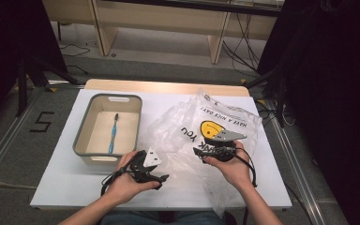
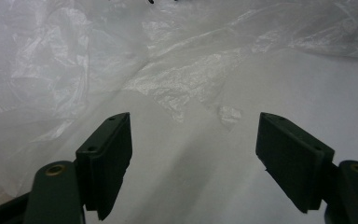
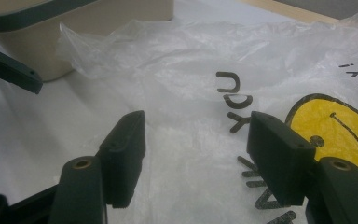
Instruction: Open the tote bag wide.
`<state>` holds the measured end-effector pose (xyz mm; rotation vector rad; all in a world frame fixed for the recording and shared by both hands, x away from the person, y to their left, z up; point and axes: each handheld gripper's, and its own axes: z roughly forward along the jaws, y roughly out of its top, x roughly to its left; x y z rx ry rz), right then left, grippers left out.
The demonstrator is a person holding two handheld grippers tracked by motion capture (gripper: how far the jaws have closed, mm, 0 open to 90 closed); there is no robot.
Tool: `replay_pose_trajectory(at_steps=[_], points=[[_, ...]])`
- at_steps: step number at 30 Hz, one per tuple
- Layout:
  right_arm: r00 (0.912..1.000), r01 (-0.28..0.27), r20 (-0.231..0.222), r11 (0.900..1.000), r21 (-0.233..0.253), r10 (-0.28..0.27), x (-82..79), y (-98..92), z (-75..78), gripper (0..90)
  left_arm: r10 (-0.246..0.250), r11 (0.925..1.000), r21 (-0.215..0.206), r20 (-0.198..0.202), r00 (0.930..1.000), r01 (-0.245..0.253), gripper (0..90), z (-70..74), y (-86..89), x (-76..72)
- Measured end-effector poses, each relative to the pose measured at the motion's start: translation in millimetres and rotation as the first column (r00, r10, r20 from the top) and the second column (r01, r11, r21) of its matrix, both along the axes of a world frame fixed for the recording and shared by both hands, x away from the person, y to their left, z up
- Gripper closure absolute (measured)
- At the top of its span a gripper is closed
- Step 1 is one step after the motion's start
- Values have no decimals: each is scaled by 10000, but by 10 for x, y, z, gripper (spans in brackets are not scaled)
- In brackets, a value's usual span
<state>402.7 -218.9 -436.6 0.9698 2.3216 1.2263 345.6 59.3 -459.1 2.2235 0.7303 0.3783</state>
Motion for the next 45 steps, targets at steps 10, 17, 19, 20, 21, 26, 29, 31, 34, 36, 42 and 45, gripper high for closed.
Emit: replay_pose_trajectory(at_steps=[10,17,19,20,21,26,29,31,34,36,42,45], points=[[9999,-127,-36,9999,-67,127,37,56,-9,376,114,9999,24,21,9999,-114,269,0,5,6],[9997,-207,-88,9997,-86,206,56,102,-14,372,172,9999,8,15,9999,-172,270,-7,-12,10],[9996,-245,-104,9996,-106,244,71,112,-20,371,190,9998,29,35,9998,-190,270,-7,-9,15],[9996,-246,-122,9996,-120,244,75,115,-21,371,199,9998,29,29,9998,-199,270,-8,-8,18],[9996,-257,-142,9996,-97,255,80,122,-27,370,216,9998,29,15,9998,-216,271,-9,-8,20],[9984,-498,-292,9977,-450,486,100,184,-81,346,325,9994,-75,-62,9995,-325,296,-35,-37,46],[9959,-706,-635,9921,-1034,642,135,204,-147,321,337,9994,-56,-122,9994,-338,314,-59,-68,48],[9947,-794,-744,9896,-1200,708,143,206,-168,317,286,9996,8,-145,9995,-286,317,-72,-77,52],[9900,-1053,-1097,9828,-1517,891,158,229,-231,330,285,9996,18,-206,9994,-284,333,-91,-90,59],[9826,-1349,-1486,9779,-1595,1113,161,255,-273,366,204,9998,20,-269,9994,-204,360,-101,-103,73],[9803,-1488,-1610,9637,-2217,1143,197,303,-380,391,89,10000,-7,-318,9995,-89,433,-143,-186,89],[9793,-1474,-1694,9635,-2236,1105,215,316,-413,417,23,10000,39,-369,9993,-22,461,-161,-225,118]])
